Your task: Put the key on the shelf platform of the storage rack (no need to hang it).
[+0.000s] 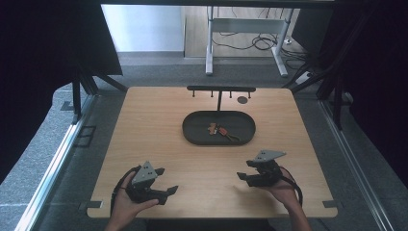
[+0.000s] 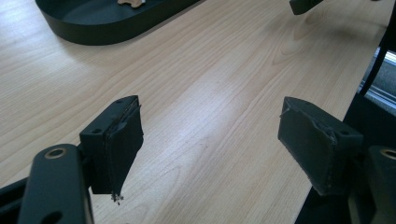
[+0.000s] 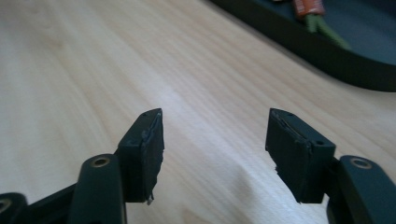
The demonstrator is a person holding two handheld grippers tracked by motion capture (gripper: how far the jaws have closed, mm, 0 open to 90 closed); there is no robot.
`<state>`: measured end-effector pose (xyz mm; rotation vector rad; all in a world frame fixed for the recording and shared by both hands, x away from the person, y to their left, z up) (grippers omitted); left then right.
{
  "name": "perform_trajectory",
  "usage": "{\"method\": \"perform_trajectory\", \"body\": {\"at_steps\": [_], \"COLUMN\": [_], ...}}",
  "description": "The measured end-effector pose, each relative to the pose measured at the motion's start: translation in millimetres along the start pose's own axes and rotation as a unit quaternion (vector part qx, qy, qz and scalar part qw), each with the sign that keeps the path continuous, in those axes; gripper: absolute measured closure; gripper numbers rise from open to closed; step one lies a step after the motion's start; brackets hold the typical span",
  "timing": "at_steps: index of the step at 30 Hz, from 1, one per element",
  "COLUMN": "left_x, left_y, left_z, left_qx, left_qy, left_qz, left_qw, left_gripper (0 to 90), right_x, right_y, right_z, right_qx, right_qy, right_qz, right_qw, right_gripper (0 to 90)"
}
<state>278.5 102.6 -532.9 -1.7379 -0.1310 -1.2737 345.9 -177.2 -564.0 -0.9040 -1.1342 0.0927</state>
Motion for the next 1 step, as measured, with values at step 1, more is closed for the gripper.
{"method": "perform_trajectory", "body": {"at_steps": [1], "left_x": [-0.5], "left_y": [0.3], "left_z": [1.3], "left_qx": [0.001], "left_qy": [-0.002], "left_qz": [0.0], "left_qw": [1.0], "left_gripper": [22.2], "right_x": [-1.2], "right_y": [-0.2], "right_z": [-1.5], "right_qx": [-0.005], "right_qy": [0.003], "right_qz": [-0.008], "right_qw": [1.0], "right_gripper": [35.0]}}
Point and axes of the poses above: each handheld gripper's, and its own axes: y roughly forward along the jaws, x roughly out of its top, z roughly to its left, the point moved 10 cm from there along y, roughly forward along the jaws, and after that the axes turned 7 degrees about x, right-handed, at the moved point
